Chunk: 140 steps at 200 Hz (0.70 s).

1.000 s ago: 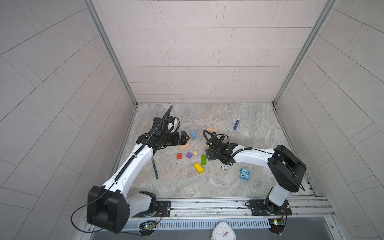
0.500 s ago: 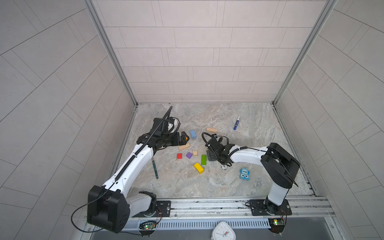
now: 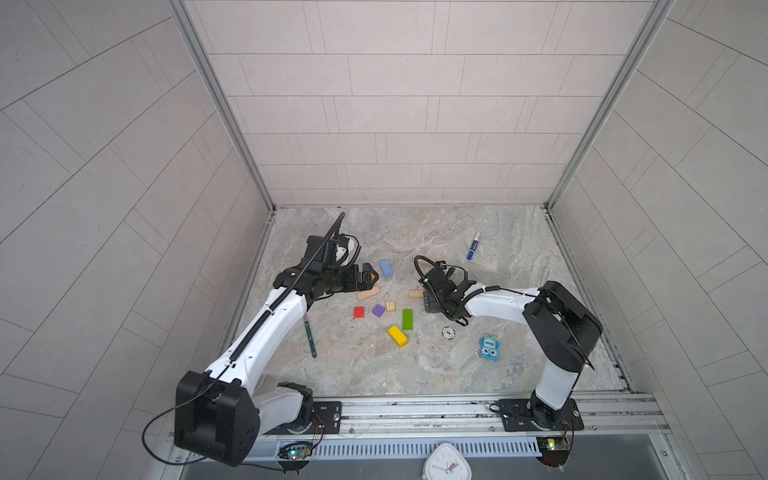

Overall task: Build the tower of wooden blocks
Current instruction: 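Lower the right gripper onto the plain wooden block and close it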

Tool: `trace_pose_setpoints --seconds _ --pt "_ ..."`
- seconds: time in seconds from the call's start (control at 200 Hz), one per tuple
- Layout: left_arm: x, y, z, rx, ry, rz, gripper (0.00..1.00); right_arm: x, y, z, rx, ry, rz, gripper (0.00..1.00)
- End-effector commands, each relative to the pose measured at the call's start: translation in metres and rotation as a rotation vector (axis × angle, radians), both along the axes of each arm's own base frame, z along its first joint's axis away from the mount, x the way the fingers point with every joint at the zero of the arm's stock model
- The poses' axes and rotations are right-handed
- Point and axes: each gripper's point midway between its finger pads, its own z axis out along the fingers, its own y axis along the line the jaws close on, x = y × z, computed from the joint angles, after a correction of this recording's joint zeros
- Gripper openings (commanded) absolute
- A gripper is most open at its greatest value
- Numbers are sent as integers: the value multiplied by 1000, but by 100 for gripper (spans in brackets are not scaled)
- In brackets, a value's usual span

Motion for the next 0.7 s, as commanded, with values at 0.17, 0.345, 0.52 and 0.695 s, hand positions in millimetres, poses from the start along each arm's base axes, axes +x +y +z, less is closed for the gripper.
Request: trace_pose_setpoints --seconds 0.17,0.345,0.52,0.695 --pt "-2 -1 4 -13 -17 1 100 1 20 43 52 -48 67 89" --pt "-2 -3 6 -25 -19 -4 99 5 39 47 74 -45 100 94" --pt "-2 -2 5 -23 -22 0 100 13 56 39 113 -34 83 99" --pt "-2 -1 3 -17 -16 3 100 22 66 35 112 -38 29 99"
